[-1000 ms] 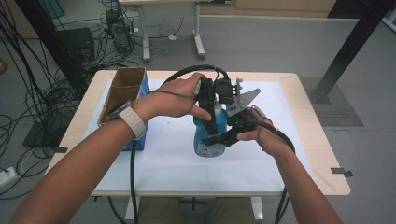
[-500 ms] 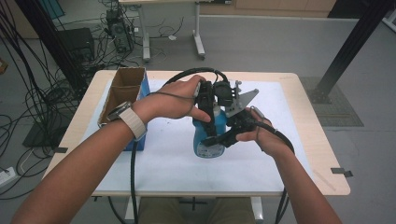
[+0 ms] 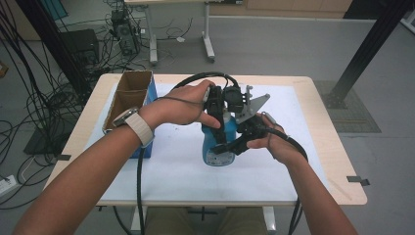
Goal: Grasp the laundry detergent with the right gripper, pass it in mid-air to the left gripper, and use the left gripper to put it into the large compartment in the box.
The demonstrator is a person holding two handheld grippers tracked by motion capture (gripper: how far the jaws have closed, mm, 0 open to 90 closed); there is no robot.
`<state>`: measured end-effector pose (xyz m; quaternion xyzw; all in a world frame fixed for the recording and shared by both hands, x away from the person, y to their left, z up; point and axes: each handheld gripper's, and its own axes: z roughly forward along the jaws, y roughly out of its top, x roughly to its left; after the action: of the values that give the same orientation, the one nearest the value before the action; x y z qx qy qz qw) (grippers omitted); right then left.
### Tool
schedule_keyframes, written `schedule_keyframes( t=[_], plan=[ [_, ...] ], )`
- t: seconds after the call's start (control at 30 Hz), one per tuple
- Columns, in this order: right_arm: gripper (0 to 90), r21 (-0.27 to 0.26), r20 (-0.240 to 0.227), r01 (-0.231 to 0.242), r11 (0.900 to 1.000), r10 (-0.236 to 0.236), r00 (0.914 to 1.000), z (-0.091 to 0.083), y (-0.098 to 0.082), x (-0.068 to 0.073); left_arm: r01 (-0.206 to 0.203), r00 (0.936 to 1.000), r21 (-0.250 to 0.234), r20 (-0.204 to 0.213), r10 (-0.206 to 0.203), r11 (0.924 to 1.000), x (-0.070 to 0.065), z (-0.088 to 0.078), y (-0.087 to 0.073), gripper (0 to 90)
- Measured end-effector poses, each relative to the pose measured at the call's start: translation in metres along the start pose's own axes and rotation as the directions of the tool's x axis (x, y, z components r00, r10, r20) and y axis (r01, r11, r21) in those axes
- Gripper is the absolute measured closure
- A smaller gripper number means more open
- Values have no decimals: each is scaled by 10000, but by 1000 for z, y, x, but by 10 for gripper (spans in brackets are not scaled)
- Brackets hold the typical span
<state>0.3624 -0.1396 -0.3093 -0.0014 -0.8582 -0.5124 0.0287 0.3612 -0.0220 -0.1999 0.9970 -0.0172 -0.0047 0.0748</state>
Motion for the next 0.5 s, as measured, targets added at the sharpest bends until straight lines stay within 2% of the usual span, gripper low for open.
schedule_keyframes(
  t=[0.5],
  plan=[
    [431, 8, 63, 42, 10000, -42, 10000, -1, 0, 1, 84, 10000, -9, -16, -84, 10000, 0, 0, -1, 374]
  ],
)
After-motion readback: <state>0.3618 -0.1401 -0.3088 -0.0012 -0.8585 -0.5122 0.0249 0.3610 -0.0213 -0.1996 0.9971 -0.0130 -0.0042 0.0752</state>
